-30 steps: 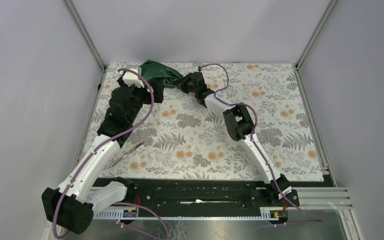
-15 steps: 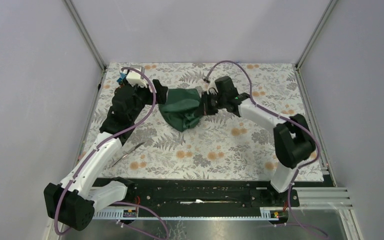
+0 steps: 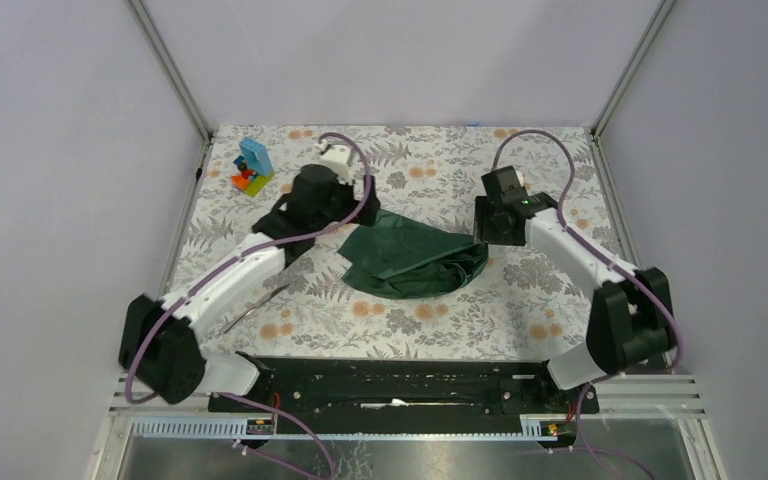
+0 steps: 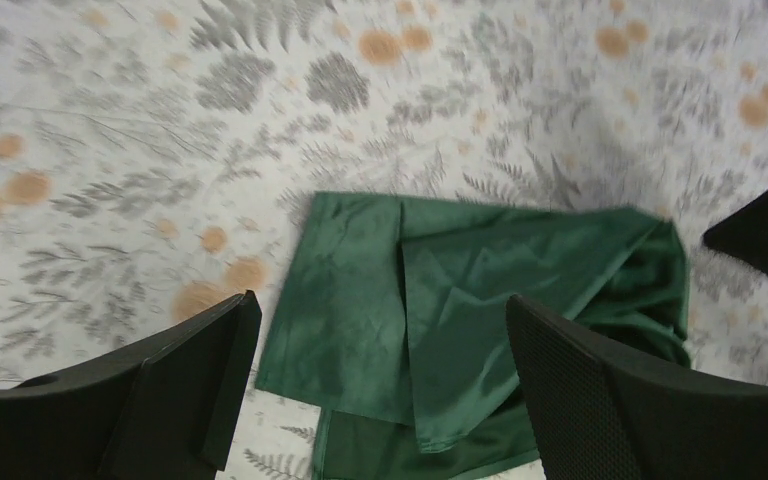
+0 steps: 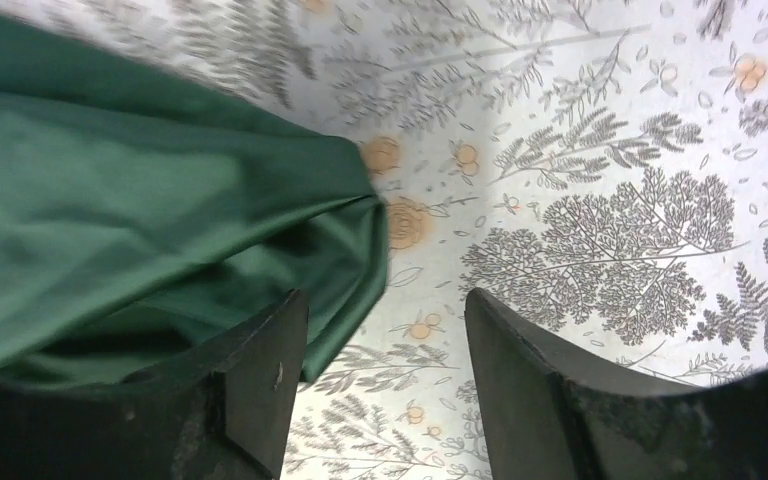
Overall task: Fold the napkin into a case and place the utensils inside
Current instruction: Move the crumpled napkin to the corner of the board, then pick up the crumpled napkin from the center of the board.
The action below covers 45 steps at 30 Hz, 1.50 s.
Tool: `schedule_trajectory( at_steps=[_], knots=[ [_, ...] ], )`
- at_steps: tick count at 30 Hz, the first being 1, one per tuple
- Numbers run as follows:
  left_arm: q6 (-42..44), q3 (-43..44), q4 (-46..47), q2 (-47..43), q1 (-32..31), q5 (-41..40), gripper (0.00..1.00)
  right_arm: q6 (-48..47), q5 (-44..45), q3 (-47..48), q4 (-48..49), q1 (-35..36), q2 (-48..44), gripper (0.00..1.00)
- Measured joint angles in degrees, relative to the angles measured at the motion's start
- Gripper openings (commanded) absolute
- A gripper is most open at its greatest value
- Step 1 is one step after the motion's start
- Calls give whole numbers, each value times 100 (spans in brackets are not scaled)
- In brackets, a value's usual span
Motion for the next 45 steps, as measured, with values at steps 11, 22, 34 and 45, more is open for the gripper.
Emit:
schedule_trajectory(
  at_steps=[11, 22, 34, 45],
  knots=[
    [-525, 968, -1471, 2280, -387, 649, 92, 149, -1749, -1075, 887, 96, -1609, 66],
    [-750, 761, -1722, 2715, -417, 1414, 80, 308, -2430, -1788, 988, 96, -1589, 64],
    [-824, 748, -1502, 2988, -634, 2258, 35, 389, -2562, -1788, 1255, 96, -1587, 62],
    [-748, 634, -986, 2697, -1405, 3296, 78, 573, -2476, -1777, 1550, 164, -1410, 59]
  ],
)
